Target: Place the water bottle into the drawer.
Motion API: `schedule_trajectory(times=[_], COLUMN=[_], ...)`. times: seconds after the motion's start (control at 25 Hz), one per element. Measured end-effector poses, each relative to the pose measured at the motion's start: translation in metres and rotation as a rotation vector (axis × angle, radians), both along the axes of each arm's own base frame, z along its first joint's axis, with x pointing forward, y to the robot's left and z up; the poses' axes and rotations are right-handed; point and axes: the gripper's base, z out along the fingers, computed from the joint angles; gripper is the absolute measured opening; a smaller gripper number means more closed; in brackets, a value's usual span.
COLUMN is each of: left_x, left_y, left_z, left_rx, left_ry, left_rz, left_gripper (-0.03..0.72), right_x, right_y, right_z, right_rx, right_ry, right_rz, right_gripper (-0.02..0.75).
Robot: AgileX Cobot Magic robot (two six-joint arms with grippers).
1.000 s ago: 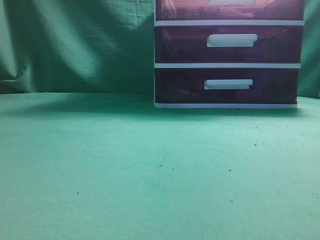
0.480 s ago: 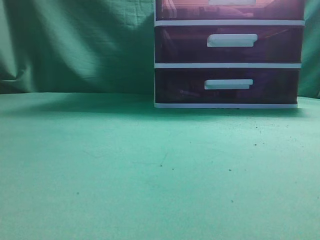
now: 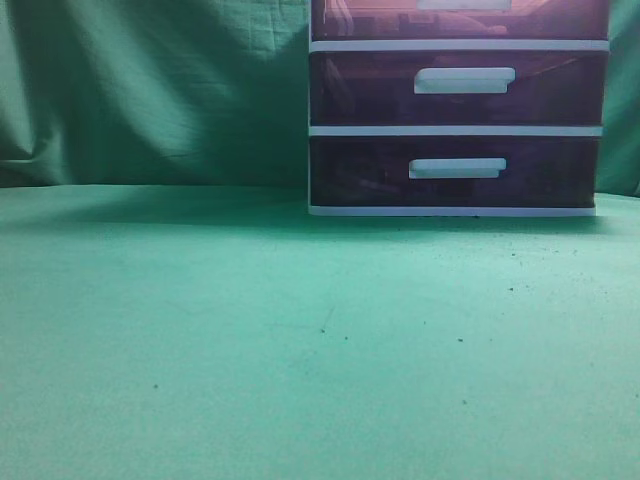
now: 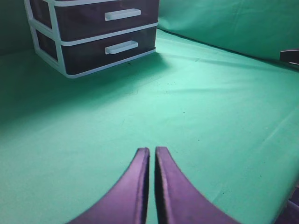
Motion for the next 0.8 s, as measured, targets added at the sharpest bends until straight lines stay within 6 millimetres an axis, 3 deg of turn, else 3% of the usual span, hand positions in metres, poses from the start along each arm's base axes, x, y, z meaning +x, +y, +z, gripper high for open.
schedule_trajectory(times=[0.16, 0.36, 0.56, 0.8], left_x=[0.000, 0.006, 0.025, 0.034], left_y=[0.000, 0.003, 0.002, 0.009], left_z=[0.000, -0.004, -0.044, -0.079], left_rx=[0.004, 0.010, -0.026, -0.004], left_ry=[-0.005, -0.051, -0.053, -0.010], left_rz=[0.015, 0.243, 0.524, 0.720], left_gripper=[0.000, 0.000, 0.000, 0.000], right_x=[0.000, 0.000, 0.000, 0.000], right_y=[0.000, 0.000, 0.000, 0.000], right_z=[0.000, 0.000, 0.000, 0.000], right_rx=[0.000, 0.000, 0.000, 0.000], right_ry=[0.000, 0.000, 0.000, 0.000], right_rz=[0.000, 0.000, 0.000, 0.000], right_gripper=[0.000, 0.000, 0.000, 0.000])
